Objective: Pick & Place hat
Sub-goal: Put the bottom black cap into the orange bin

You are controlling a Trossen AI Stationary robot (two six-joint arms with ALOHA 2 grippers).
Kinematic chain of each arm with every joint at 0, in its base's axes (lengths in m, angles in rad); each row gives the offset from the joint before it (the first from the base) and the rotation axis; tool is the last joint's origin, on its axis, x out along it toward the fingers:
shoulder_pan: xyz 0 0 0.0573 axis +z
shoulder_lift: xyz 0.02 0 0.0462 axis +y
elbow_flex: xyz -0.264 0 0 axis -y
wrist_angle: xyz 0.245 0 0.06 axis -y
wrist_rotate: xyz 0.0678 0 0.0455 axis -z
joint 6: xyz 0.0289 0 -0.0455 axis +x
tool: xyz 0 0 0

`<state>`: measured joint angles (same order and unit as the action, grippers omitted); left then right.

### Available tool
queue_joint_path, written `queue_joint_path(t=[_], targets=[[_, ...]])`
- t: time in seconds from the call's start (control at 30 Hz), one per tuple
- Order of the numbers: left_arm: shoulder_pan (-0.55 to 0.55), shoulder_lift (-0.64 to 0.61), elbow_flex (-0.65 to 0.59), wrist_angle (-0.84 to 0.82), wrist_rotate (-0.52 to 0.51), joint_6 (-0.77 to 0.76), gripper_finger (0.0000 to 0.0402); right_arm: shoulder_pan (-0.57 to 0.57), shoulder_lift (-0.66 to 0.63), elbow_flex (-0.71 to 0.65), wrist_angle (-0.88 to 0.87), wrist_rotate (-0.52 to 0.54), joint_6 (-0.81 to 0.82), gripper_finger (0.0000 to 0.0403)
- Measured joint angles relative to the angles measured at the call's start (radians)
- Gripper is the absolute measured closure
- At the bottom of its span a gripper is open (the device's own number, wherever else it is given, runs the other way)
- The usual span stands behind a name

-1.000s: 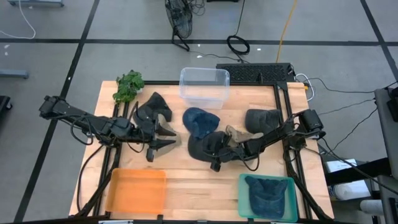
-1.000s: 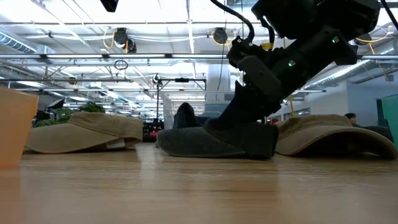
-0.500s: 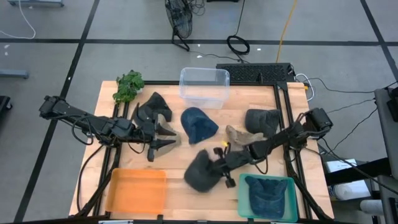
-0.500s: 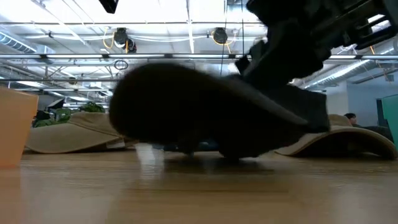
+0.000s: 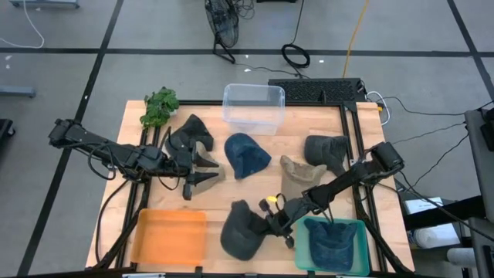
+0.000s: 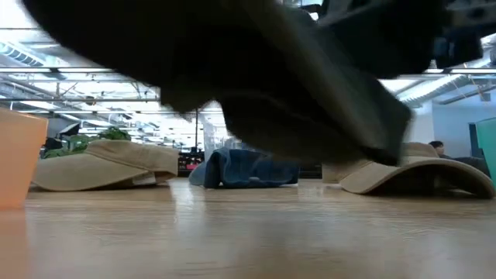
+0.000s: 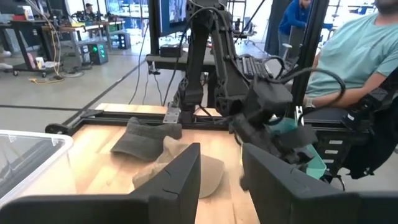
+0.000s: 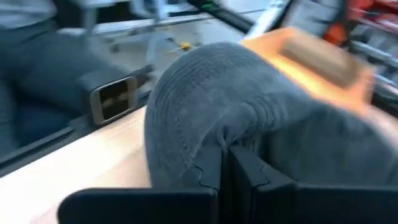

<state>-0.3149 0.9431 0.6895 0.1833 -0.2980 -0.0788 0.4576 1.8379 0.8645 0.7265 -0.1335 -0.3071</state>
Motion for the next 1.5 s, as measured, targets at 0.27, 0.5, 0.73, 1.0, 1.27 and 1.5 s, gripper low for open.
queue_joint_path(t=[0.27,0.5,0.73,1.0,1.27,1.5], targets=[[0.000,0.075,0.000,0.019,0.008,-0.002,0.0273,-0.012,0.034,0.022,0.002,-0.074,0.028,0.0391],[0.000,0.193,0.000,0.133,0.009,0.020,0.0273,-0.021,0.034,0.022,-0.012,-0.057,0.090,0.0334],[0.000,0.262,0.000,0.183,0.144,-0.014,0.0273,-0.023,0.032,0.022,-0.030,0.034,0.120,0.0262],[-0.049,0.304,0.064,0.185,0.251,-0.009,0.0272,-0.022,-0.172,0.021,-0.340,0.199,0.225,0.0226],[-0.121,0.485,0.298,-0.078,0.138,0.054,0.0272,-0.020,-0.486,0.004,-0.742,0.436,0.470,0.0239],[-0.126,0.704,0.526,-0.255,0.199,0.050,0.0272,0.031,-0.671,-0.146,-0.730,0.448,0.587,0.0247]])
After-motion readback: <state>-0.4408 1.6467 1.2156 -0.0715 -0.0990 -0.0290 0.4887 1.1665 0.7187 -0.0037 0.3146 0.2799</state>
